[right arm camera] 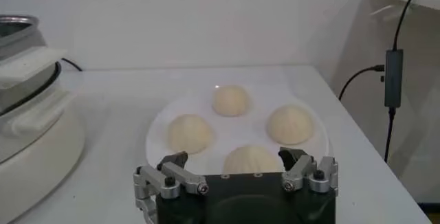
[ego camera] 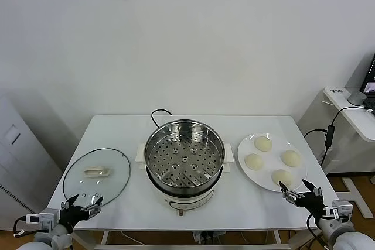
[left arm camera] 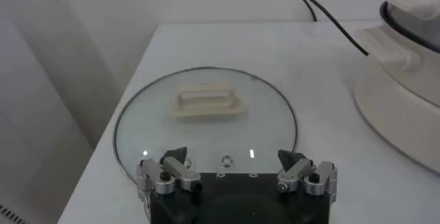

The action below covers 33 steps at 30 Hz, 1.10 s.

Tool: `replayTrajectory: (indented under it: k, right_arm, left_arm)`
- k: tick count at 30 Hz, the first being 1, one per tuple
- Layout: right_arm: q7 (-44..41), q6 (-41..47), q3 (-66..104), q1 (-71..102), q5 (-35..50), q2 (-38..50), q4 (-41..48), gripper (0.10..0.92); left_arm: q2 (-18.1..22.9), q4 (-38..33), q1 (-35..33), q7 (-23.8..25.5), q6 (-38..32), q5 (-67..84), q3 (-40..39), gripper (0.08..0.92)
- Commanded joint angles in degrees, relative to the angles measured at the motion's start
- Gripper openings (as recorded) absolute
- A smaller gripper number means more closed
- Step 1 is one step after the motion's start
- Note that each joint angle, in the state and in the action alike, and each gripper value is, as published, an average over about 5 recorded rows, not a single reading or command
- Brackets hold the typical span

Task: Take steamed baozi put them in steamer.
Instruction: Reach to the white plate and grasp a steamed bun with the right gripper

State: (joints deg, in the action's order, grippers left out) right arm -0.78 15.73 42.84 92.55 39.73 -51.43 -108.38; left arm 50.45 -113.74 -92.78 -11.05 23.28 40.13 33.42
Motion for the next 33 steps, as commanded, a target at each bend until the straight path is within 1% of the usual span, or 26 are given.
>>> replayTrajectory:
  k: [1,2,3,6,8,14,17,20,23,27,33]
  right_arm:
    - [-1.0,-1.0,0.4,-0.6,-3.9,0.1,0.7,0.823]
    - [-1.4,-1.5,0.6,-1.1,-5.8,0.2,1.0,0.823]
    - [-2.0,-2.6,0.9,-2.1,-9.7,0.4,1.8,0.823]
    - [-3.1,-6.5,1.4,-7.1,-24.6,1.9,5.1,0.823]
    - [-3.7,-8.8,0.7,-11.2,-32.9,3.3,7.7,0.823]
    - [-5.4,-12.8,-2.6,-21.6,-54.0,7.5,14.1,0.823]
    - [-8.2,-15.5,-4.4,-26.6,-61.1,8.9,17.9,0.823]
    - [-15.8,-17.4,-6.6,-32.7,-66.2,10.0,21.6,0.823]
    - [-21.3,-18.2,-10.4,-39.0,-67.9,11.3,25.2,0.823]
    - [-28.0,-21.2,-19.6,-49.3,-67.1,13.5,31.4,0.823]
    - [-42.3,-21.8,-36.3,-66.2,-60.3,17.5,38.5,0.823]
  left_arm:
    - [0.0,0.0,0.0,0.0,0.0,-0.1,-0.1,0.823]
    - [0.0,0.0,0.0,0.0,0.0,-0.1,-0.1,0.823]
    - [0.0,-0.1,0.0,0.0,0.0,-0.1,-0.1,0.823]
    - [-0.1,-0.1,-0.1,0.0,0.0,-0.1,0.0,0.823]
    - [-0.1,-0.1,-0.1,0.0,-0.1,-0.1,0.0,0.823]
    - [0.2,0.0,0.6,0.0,0.2,-0.5,-0.7,0.823]
    - [0.0,0.2,1.9,0.0,0.6,-0.7,-1.9,0.823]
    - [-0.2,0.4,2.7,0.0,0.8,-0.8,-2.7,0.823]
    - [-0.3,0.9,3.0,0.0,0.7,-0.8,-3.0,0.823]
    - [-0.8,1.6,3.4,0.0,0.5,-0.7,-3.1,0.823]
    - [-1.0,1.7,3.5,0.0,0.5,-0.6,-3.1,0.823]
